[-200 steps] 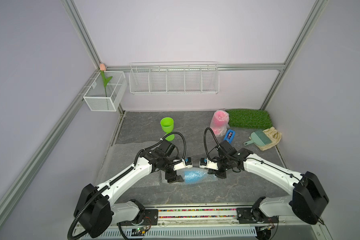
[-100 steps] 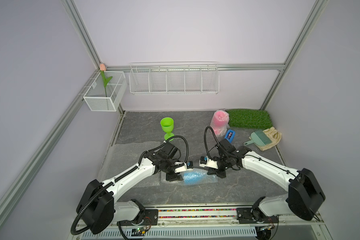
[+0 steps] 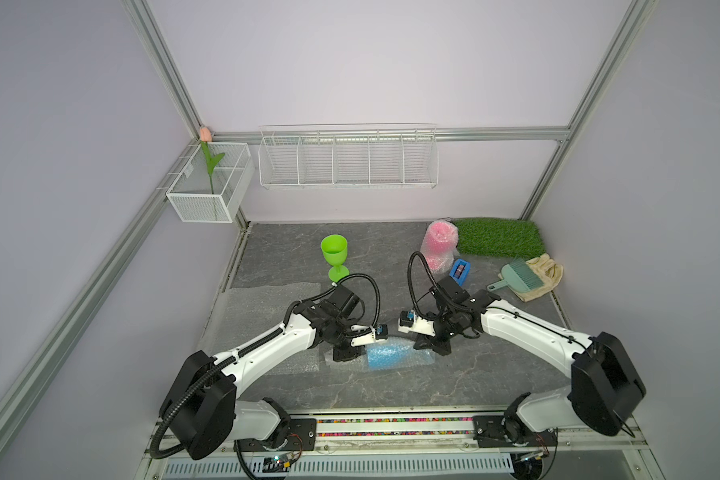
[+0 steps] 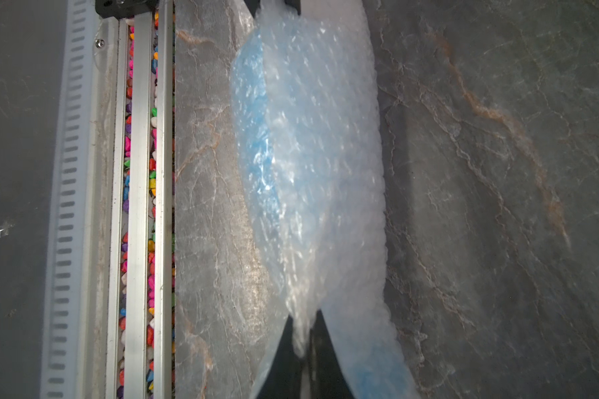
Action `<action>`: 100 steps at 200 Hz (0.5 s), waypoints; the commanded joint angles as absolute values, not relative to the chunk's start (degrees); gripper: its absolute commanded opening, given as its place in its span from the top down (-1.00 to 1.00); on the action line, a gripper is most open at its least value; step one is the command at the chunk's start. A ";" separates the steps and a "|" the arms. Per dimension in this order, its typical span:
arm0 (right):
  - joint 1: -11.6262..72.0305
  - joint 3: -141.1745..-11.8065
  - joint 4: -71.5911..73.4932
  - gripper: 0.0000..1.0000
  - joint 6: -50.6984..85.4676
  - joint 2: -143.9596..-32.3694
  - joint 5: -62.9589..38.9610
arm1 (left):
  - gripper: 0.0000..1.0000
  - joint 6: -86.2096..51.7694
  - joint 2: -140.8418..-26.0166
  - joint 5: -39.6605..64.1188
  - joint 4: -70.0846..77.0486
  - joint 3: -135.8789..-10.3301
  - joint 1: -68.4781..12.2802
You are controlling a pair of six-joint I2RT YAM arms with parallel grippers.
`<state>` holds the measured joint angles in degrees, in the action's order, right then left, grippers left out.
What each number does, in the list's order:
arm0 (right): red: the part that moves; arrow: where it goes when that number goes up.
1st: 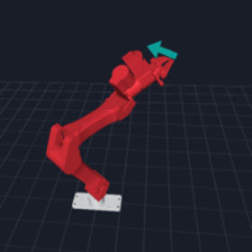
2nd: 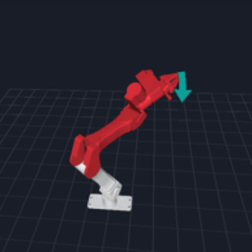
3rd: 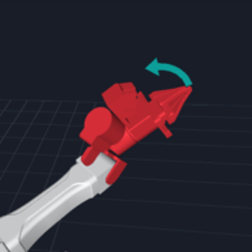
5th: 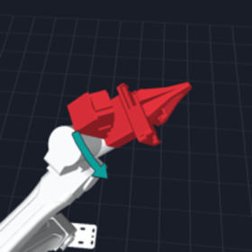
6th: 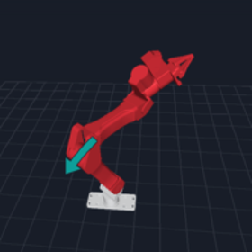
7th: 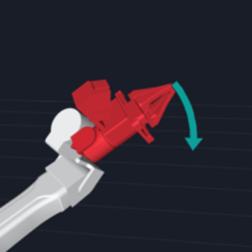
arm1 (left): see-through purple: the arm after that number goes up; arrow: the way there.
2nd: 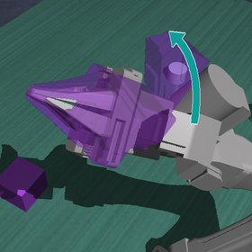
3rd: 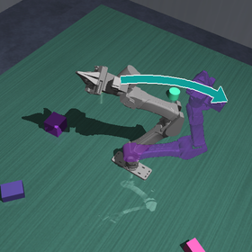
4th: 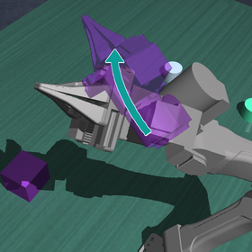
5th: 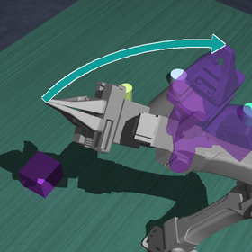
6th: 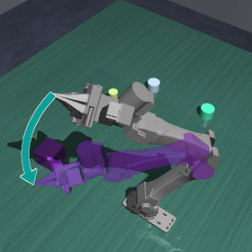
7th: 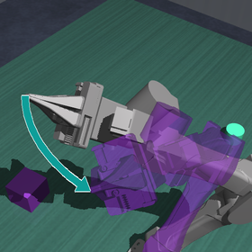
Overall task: Wrap wine glasses in bubble wrap
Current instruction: Adjust the bubble wrap at the center of the board.
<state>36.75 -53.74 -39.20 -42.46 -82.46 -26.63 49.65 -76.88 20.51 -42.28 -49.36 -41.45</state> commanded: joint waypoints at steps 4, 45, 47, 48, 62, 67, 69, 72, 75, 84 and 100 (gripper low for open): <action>36.18 -54.88 -40.40 0.81 -44.30 -82.54 -28.37 | 0.84 51.40 -76.95 19.91 -44.12 -50.38 -41.57; 35.69 -53.38 -37.77 0.04 -42.29 -78.01 -29.03 | 0.88 51.50 -76.91 19.37 -44.47 -50.54 -41.57; 35.66 -53.20 -37.46 -0.01 -42.10 -77.62 -29.19 | 0.88 51.53 -76.91 19.37 -44.58 -50.58 -41.57; 35.67 -53.14 -37.32 -0.03 -41.93 -77.35 -29.23 | 0.88 51.56 -76.91 19.31 -44.53 -50.56 -41.57; 35.52 -51.69 -35.04 -0.22 -40.10 -74.20 -29.66 | 0.88 51.57 -76.90 18.90 -44.57 -50.54 -41.57; 35.52 -51.24 -34.32 -0.25 -39.61 -73.13 -29.83 | 0.88 51.55 -76.82 18.87 -44.64 -50.49 -41.57; 35.45 -51.02 -34.09 -0.26 -39.50 -72.73 -29.87 | 0.88 51.58 -76.73 18.93 -44.60 -50.46 -41.57; 35.43 -50.90 -33.75 -0.27 -39.25 -72.35 -29.95 | 0.88 51.63 -76.66 18.97 -44.64 -50.45 -41.57; 35.42 -50.75 -33.44 -0.28 -38.94 -71.73 -30.09 | 0.88 51.72 -76.71 18.98 -44.65 -50.45 -41.57; 35.13 -50.71 -32.15 -0.29 -37.99 -70.28 -30.53 | 0.88 51.71 -76.61 18.90 -44.64 -50.36 -41.57; 33.57 -49.12 -29.05 -0.29 -34.47 -68.60 -30.59 | 0.88 51.71 -76.48 18.61 -44.74 -50.36 -41.57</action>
